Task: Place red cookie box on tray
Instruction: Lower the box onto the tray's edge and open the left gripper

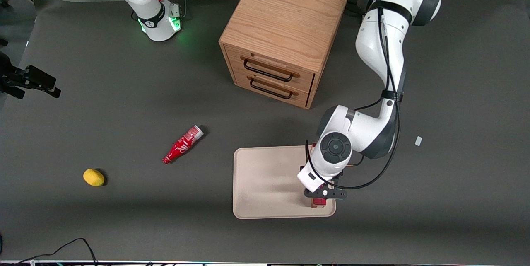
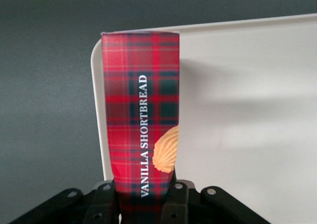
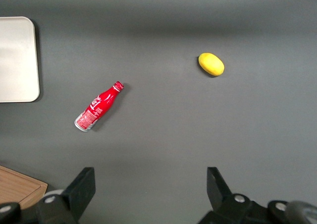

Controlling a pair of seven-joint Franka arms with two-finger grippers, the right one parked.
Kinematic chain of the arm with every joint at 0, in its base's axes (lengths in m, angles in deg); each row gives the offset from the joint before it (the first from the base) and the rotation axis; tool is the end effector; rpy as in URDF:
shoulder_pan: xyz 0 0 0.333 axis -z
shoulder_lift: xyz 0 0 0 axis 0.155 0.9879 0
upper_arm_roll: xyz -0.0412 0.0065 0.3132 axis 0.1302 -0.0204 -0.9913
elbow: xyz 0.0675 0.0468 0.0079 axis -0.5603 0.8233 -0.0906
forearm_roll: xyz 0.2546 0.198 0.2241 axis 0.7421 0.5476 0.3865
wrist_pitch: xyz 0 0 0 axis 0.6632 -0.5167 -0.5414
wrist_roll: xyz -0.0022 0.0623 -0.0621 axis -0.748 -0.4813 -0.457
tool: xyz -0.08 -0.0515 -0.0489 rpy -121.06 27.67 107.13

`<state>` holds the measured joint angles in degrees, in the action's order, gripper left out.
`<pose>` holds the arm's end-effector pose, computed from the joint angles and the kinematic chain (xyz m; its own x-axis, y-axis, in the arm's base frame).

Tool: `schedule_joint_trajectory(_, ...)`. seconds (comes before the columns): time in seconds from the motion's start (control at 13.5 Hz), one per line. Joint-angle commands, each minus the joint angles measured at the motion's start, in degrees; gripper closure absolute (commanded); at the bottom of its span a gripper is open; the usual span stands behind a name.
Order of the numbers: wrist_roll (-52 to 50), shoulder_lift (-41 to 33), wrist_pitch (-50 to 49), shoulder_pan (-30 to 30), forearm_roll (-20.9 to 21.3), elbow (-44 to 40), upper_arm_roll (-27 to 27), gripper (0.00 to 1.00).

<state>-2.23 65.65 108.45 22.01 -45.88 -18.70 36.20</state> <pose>0.7051 -0.3574 0.2613 0.9979 -0.0402 0.0509 -0.0393 -0.9991 -0.0184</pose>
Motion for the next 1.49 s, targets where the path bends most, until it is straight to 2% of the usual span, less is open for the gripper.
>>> schedule_joint_trajectory(0.0,-0.64,1.42,0.77,0.19,0.87,-1.79,-0.35,0.82)
schedule_joint_trajectory(0.07,-0.73,1.69,0.86,0.19,0.87,-1.78,-0.35,0.8)
schedule_joint_trajectory(0.15,-0.73,1.86,0.86,0.19,0.87,-1.78,-0.35,0.66)
schedule_joint_trajectory(0.22,-0.73,1.86,1.12,0.19,0.87,-1.69,-0.35,0.47)
schedule_joint_trajectory(0.3,-0.64,1.86,1.73,0.19,0.87,-1.69,-0.35,0.0)
schedule_joint_trajectory(1.04,-0.64,1.69,1.92,0.1,0.96,-1.25,-0.35,0.0)
schedule_joint_trajectory(1.19,-0.2,0.64,-2.01,-0.25,0.96,-1.95,-0.52,0.0)
schedule_joint_trajectory(1.41,2.42,-4.7,-15.1,-1.39,0.87,-4.94,-0.26,0.0)
